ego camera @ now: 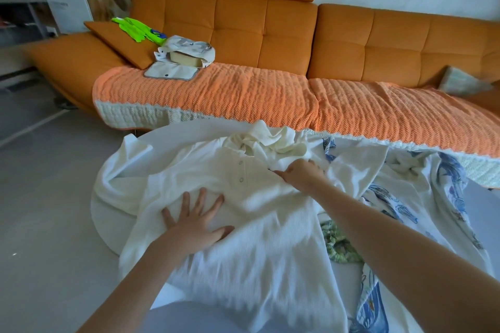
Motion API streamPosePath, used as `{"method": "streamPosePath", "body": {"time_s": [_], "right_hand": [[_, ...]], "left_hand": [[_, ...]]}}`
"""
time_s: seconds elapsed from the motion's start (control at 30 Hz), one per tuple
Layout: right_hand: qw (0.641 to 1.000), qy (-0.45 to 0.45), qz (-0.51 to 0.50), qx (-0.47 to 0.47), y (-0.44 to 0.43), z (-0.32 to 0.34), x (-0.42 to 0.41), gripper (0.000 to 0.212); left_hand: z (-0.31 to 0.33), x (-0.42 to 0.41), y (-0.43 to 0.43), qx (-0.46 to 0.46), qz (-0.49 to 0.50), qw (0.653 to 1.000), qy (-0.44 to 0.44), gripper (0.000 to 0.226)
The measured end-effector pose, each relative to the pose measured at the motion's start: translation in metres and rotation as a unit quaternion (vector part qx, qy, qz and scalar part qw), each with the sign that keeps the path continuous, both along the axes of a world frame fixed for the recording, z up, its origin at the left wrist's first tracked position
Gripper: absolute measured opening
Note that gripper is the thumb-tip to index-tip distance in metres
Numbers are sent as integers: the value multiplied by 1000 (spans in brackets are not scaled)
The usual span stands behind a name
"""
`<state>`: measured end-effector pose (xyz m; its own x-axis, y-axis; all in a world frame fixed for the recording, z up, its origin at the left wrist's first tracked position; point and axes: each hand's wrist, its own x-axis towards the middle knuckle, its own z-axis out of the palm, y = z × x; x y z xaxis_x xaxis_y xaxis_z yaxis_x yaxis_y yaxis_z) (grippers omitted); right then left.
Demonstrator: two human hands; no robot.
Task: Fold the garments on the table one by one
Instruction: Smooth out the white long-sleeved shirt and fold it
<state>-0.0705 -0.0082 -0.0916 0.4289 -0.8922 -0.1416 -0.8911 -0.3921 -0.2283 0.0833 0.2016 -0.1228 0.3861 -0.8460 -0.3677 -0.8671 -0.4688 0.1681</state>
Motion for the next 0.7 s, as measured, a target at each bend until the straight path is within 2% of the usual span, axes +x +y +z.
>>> {"method": "streamPosePath", "body": {"time_s": [0.07,0.17,0.23,0.3,0.37,0.43,0.6,0.7], "right_hand": [[998,-30,-13,47,-1,-7,12,67],[992,-62,20,111,-3,-11,27,51],[996,-55,33,68,-5,-12,34,24],[996,-74,17,-36,-9,-9,36,4],[985,-98,4,-139,-21,-4,36,17],[974,-106,-12,-199,-39,0,37,23],[959,-118,-19,-258,-87,9,55,21],[965,-83,-19,-247,-109,8,69,24]], "left_hand": [[-2,1,-3,1,6,1000,9,74],[-2,3,-10,9,10,1000,20,75],[-3,4,-15,9,15,999,27,77],[-3,6,-19,8,16,999,32,78],[-3,9,-25,7,20,999,32,78],[-4,12,-34,7,29,999,32,77],[-4,17,-71,2,75,997,33,78],[-3,22,-98,-3,93,995,37,83]]}}
